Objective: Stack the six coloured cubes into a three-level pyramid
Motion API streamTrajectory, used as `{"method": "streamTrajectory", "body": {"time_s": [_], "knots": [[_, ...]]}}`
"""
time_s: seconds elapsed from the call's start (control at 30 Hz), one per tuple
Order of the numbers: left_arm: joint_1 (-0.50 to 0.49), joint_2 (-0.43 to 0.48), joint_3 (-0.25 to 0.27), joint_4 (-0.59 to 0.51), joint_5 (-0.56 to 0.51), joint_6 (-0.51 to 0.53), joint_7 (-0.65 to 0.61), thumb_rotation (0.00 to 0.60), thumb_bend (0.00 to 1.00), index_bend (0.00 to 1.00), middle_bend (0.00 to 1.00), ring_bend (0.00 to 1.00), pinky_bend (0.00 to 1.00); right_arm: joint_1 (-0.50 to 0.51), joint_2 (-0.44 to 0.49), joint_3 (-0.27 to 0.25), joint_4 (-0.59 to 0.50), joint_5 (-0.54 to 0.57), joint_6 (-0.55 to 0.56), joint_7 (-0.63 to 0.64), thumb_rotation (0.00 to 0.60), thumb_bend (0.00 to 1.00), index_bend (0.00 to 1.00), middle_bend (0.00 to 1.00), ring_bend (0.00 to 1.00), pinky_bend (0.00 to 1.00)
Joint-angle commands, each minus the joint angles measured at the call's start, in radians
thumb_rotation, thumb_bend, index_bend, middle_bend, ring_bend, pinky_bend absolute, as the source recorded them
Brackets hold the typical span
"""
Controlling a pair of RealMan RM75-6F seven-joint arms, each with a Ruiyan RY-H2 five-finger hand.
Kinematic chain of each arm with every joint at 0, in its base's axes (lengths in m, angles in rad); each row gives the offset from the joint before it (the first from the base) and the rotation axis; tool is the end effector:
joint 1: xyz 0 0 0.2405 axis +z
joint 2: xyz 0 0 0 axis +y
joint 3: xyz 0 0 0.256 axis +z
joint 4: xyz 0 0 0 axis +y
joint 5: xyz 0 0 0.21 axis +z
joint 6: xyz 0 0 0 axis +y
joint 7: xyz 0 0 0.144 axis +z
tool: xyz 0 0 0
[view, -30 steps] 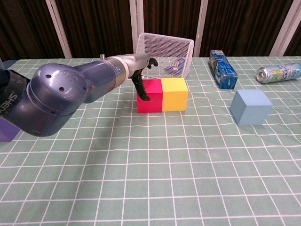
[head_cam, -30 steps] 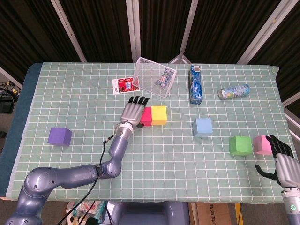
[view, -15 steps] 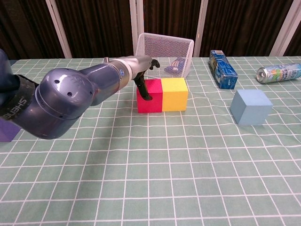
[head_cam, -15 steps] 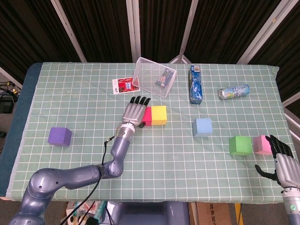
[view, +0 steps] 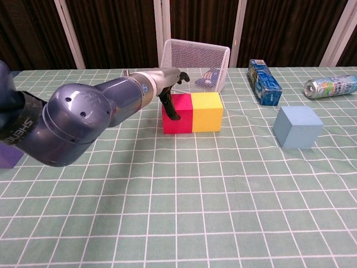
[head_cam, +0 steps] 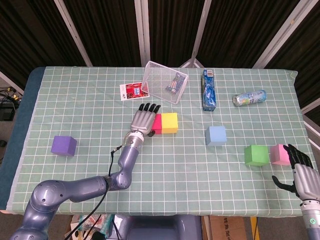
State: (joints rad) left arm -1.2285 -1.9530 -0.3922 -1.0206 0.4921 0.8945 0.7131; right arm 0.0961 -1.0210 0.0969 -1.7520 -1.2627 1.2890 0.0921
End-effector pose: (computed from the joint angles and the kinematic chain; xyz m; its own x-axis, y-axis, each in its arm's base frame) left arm -0.0141 0.4182 -0.1011 0.4595 0.2765 0.8440 0.8823 -0.2508 -0.3982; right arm -0.3237 -0.1876 0.1680 0.2074 -0.1275 0.9699 -0.9501 0.2098 0.2308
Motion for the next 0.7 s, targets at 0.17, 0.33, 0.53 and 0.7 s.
{"method": "streamTrajectory", "body": {"time_s": [0.17,0.33,0.53,0.7], "knots": [[-0.001,-0.001,-0.004,0.003,0.003,-0.002,0.000,0.600,0.34,0.00,0.05,0.00,0.02,0.000,0.001,0.000,0.000,0.000,-0.001,0.000,0.600,0.30,0.00,0.00,0.00,0.00],[-0.001,-0.003,-0.006,0.007,0.005,-0.004,0.001,0.600,0.34,0.00,0.05,0.00,0.02,0.000,0.000,0.000,0.000,0.000,0.000,-0.001,0.600,0.30,0.00,0.00,0.00,0.00],[-0.001,-0.006,-0.007,0.014,0.005,-0.007,0.001,0.600,0.34,0.00,0.05,0.00,0.02,0.001,0.001,0.000,-0.001,0.002,-0.002,-0.002,0.600,0.30,0.00,0.00,0.00,0.00],[0.000,-0.009,-0.007,0.019,0.004,-0.010,0.003,0.600,0.34,0.00,0.05,0.00,0.02,0.001,0.002,-0.001,-0.002,0.004,-0.003,-0.003,0.600,0.30,0.00,0.00,0.00,0.00]]}}
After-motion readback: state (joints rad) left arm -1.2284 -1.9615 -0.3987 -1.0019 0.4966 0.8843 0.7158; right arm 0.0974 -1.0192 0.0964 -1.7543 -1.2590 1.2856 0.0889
